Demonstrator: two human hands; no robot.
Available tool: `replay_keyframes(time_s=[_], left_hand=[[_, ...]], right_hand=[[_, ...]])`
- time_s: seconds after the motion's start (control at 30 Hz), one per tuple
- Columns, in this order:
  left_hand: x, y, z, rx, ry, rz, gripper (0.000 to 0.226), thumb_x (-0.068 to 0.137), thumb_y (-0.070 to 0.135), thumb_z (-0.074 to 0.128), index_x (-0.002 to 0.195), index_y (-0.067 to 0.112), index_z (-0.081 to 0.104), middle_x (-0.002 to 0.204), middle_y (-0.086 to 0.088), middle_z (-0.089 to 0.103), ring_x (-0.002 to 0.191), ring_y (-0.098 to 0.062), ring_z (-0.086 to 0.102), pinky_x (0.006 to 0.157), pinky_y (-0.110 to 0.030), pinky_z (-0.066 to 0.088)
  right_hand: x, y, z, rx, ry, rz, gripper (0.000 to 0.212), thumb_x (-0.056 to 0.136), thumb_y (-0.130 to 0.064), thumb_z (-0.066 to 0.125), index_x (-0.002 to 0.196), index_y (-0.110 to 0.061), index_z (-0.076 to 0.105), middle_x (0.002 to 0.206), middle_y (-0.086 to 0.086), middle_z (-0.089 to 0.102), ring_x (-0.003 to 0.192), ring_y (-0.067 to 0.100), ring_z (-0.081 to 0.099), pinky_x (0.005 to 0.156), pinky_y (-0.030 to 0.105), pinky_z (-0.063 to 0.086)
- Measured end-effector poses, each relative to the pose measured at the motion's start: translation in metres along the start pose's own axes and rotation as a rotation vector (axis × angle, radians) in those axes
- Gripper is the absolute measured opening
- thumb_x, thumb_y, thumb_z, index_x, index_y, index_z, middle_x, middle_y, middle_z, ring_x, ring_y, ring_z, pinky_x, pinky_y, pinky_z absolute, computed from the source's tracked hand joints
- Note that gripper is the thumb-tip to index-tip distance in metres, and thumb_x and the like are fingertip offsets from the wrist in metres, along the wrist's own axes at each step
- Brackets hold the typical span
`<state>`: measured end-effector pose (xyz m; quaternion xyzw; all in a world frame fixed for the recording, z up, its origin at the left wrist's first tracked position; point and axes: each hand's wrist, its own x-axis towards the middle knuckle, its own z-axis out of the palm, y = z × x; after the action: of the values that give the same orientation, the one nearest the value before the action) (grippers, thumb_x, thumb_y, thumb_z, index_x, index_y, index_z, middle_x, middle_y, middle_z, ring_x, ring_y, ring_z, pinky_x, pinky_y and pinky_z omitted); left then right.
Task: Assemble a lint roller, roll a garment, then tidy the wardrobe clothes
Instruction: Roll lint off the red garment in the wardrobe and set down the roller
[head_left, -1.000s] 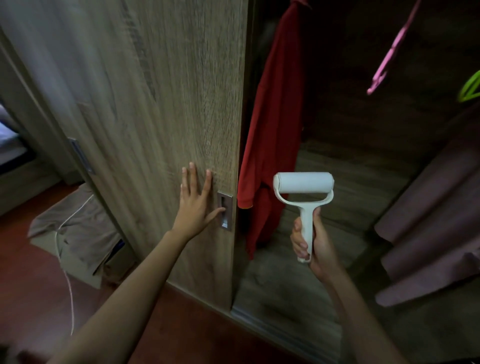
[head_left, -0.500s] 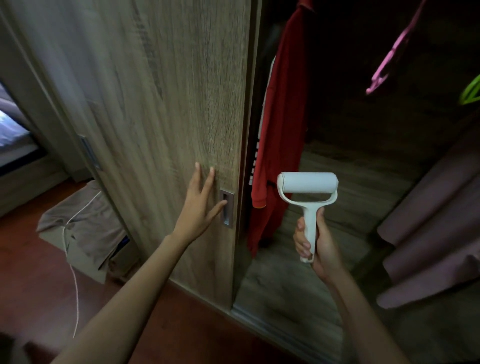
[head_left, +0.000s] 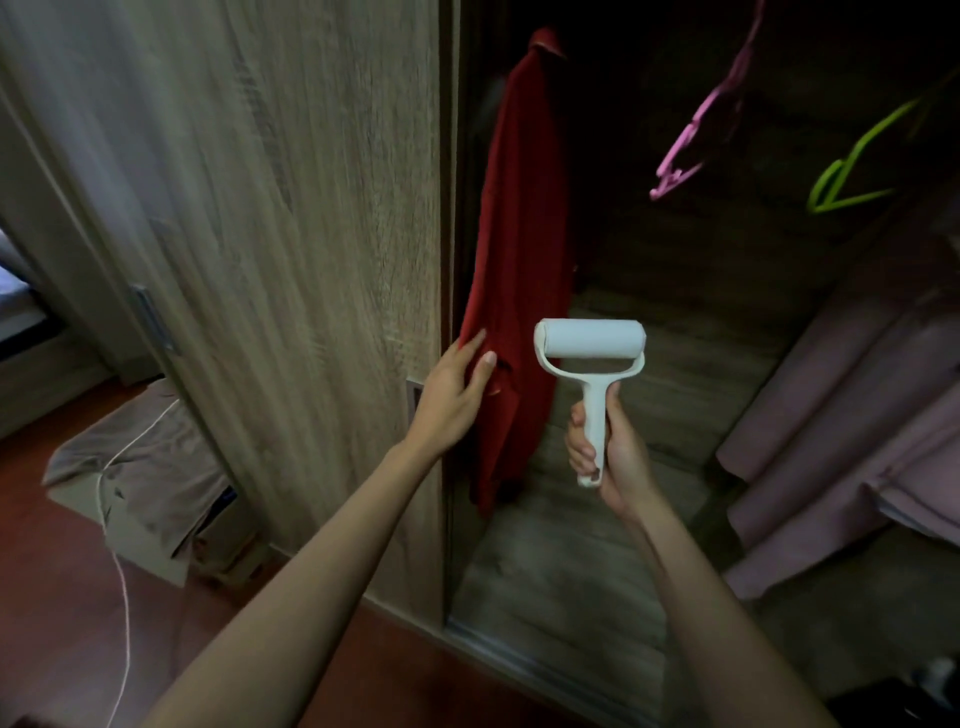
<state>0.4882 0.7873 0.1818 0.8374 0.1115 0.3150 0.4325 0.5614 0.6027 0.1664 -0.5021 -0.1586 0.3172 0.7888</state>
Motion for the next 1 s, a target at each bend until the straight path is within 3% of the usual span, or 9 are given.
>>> replay_keyframes(time_s=[0.23,0.3,0.4,0.47,0.53,0.6,0.67,0.87,1.0], left_hand=[[-0.018,0.016,-0.047,0.146,0.299,0.073,0.039,0.085,0.013,0.075,0.121,-0.001,0.067,0.121,-0.012,0.068,0.106,-0.015,0.064,0.092,-0.018,0.047],[-0.023,0.023,-0.073,0.151,0.290,0.046,0.042,0.084,0.007,0.075,0.126,0.003,0.065,0.124,-0.004,0.066,0.110,-0.010,0.062,0.098,-0.020,0.047],[-0.029,0.043,-0.115,0.095,0.131,0.006,0.054,0.089,-0.003,0.064,0.138,0.015,0.055,0.128,0.010,0.058,0.114,0.000,0.059,0.105,-0.022,0.044],[-0.032,0.059,-0.142,-0.017,0.035,-0.005,0.059,0.091,-0.011,0.055,0.140,0.023,0.049,0.116,0.019,0.064,0.087,0.009,0.062,0.086,-0.010,0.048],[-0.034,0.071,-0.168,-0.148,-0.002,-0.027,0.063,0.089,-0.010,0.054,0.138,0.029,0.051,0.090,0.012,0.064,0.056,0.003,0.045,0.057,-0.009,0.041],[-0.034,0.076,-0.191,-0.279,-0.024,-0.064,0.067,0.078,0.004,0.061,0.137,0.034,0.056,0.095,-0.006,0.048,0.059,-0.011,0.033,0.055,-0.017,0.031],[-0.031,0.079,-0.206,-0.375,-0.061,-0.105,0.070,0.069,0.016,0.066,0.135,0.038,0.058,0.112,-0.008,0.039,0.072,-0.022,0.026,0.064,-0.026,0.027],[-0.027,0.088,-0.218,-0.548,-0.063,-0.111,0.071,0.073,-0.001,0.057,0.137,0.028,0.058,0.108,-0.011,0.031,0.050,-0.002,0.031,0.051,-0.010,0.034],[-0.024,0.087,-0.221,-0.533,-0.047,-0.113,0.072,0.073,0.000,0.057,0.139,0.029,0.056,0.112,-0.009,0.037,0.064,-0.010,0.031,0.055,-0.012,0.037]], right_hand=[[-0.002,-0.005,0.011,0.061,-0.093,-0.019,0.064,0.095,-0.057,0.022,0.078,-0.007,0.059,0.039,-0.001,0.033,0.029,0.008,0.030,0.031,0.015,0.022],[-0.002,-0.007,0.019,0.122,-0.170,-0.012,0.062,0.094,-0.059,0.023,0.072,-0.012,0.057,0.040,-0.002,0.035,0.030,0.007,0.032,0.031,0.017,0.024],[0.000,-0.013,0.039,0.190,-0.309,0.002,0.061,0.095,-0.059,0.021,0.068,-0.014,0.054,0.042,-0.002,0.036,0.032,0.007,0.034,0.035,0.019,0.022],[0.002,-0.019,0.058,0.205,-0.388,0.005,0.060,0.095,-0.059,0.021,0.067,-0.014,0.051,0.043,-0.002,0.036,0.033,0.007,0.034,0.034,0.019,0.023],[0.005,-0.025,0.080,0.210,-0.464,0.014,0.058,0.092,-0.059,0.023,0.067,-0.014,0.048,0.043,-0.001,0.034,0.031,0.008,0.033,0.032,0.018,0.024],[0.009,-0.030,0.102,0.210,-0.550,0.033,0.056,0.090,-0.061,0.023,0.066,-0.015,0.046,0.042,-0.002,0.034,0.029,0.007,0.032,0.029,0.018,0.021],[0.016,-0.038,0.124,0.204,-0.626,0.051,0.056,0.089,-0.061,0.024,0.066,-0.015,0.046,0.040,-0.002,0.034,0.025,0.007,0.032,0.029,0.017,0.015],[0.047,-0.045,0.154,0.139,-0.746,0.093,0.059,0.092,-0.061,0.021,0.066,-0.018,0.051,0.042,-0.002,0.036,0.028,0.008,0.033,0.032,0.019,0.017],[0.049,-0.012,0.139,0.102,-0.732,0.171,0.058,0.093,-0.062,0.024,0.069,-0.018,0.053,0.047,-0.003,0.035,0.035,0.006,0.033,0.037,0.022,0.019]])
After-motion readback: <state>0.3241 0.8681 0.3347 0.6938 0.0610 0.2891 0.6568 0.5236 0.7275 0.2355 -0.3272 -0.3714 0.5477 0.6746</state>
